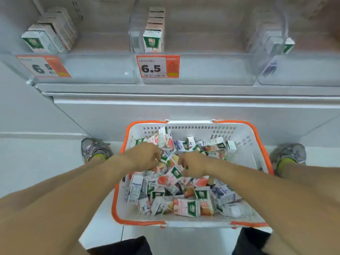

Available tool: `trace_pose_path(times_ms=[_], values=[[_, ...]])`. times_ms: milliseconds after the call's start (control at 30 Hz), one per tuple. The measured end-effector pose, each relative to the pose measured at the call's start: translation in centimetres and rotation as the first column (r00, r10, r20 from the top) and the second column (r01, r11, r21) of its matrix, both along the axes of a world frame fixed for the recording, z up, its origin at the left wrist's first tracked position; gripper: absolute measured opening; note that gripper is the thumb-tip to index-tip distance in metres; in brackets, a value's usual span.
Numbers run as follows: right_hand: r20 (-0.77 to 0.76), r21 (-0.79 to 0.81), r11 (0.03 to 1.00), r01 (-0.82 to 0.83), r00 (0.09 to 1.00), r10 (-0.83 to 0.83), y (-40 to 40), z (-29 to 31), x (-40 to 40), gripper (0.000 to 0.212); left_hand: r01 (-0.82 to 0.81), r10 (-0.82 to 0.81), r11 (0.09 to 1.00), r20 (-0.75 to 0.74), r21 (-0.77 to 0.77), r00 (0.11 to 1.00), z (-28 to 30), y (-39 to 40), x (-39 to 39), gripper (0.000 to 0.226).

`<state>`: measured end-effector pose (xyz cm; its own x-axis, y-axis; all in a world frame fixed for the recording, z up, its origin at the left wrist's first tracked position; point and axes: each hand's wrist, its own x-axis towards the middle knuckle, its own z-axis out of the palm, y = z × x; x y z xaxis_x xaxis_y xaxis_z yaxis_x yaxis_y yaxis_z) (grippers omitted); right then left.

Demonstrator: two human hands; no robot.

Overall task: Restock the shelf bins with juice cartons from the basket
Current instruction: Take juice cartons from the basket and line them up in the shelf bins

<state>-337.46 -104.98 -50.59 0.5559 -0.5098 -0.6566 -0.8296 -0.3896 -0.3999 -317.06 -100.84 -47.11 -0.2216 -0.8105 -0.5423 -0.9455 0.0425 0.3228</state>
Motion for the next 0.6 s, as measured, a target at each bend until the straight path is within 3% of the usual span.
trace_pose_path(times_ms=[133,300,600], values=[[-0.037,-0.040,0.999,-0.028,0.999,0.027,1.1,-3.0,0.9,0.042,0.046,-0.078,0.972,0.134,0.230,0.988,-3.2,2.5,1.6,0.036],[0.070,-0.053,0.992,0.117,0.991,-0.113,1.2,-4.2,1.5,0.053,0.044,-0.088,0.972,0.183,0.229,0.979,-4.5,3.8,3.2,0.045],[0.068,-0.014,0.991,0.131,0.989,-0.129,-1.5,-0.7,2.6,0.052,-0.055,0.033,0.977,0.108,0.206,0.994,-4.3,2.0,4.6,0.034]])
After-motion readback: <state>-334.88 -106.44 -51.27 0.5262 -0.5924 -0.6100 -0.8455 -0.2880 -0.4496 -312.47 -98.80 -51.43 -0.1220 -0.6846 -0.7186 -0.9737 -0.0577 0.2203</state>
